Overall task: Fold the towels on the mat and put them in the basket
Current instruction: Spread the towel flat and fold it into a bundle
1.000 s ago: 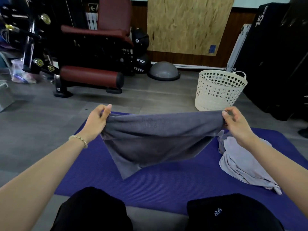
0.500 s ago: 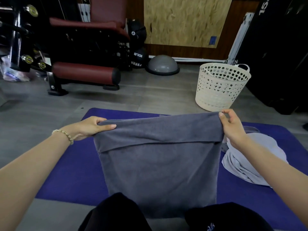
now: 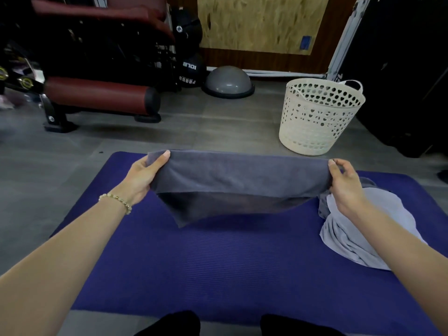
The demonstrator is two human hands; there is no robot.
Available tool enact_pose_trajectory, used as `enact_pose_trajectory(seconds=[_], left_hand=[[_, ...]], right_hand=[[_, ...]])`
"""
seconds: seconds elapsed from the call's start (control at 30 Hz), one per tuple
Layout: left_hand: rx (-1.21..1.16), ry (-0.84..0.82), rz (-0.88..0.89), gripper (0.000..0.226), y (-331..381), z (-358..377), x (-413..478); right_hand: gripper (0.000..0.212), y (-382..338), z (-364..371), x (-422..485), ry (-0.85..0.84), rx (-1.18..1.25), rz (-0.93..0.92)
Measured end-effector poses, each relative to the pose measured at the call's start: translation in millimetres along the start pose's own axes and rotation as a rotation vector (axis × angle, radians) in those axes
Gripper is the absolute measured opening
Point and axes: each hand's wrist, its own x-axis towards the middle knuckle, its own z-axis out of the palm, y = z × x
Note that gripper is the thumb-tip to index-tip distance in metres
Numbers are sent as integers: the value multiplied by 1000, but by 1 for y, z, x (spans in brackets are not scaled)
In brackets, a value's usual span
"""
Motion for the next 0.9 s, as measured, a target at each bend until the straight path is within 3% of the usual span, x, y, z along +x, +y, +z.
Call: enact_pose_trajectory(seconds=[0.17, 0.37, 0.63, 0.83, 0.9], left_hand=[[148, -20, -122, 20, -62, -3, -5], [317, -29, -352, 33, -161, -14, -8], [444, -12, -493, 13, -243, -8, 10], [577, 23, -477, 31, -291, -12, 51], [606, 63, -494, 43, -303, -11, 71]], right_hand=[[17, 68, 1, -25, -32, -24, 146], [15, 169, 10, -60, -126, -228, 376], [12, 237, 39, -56, -329, -441, 429], [12, 286, 58, -17, -390, -583, 424], [23, 299, 64, -2, -436, -651, 433]])
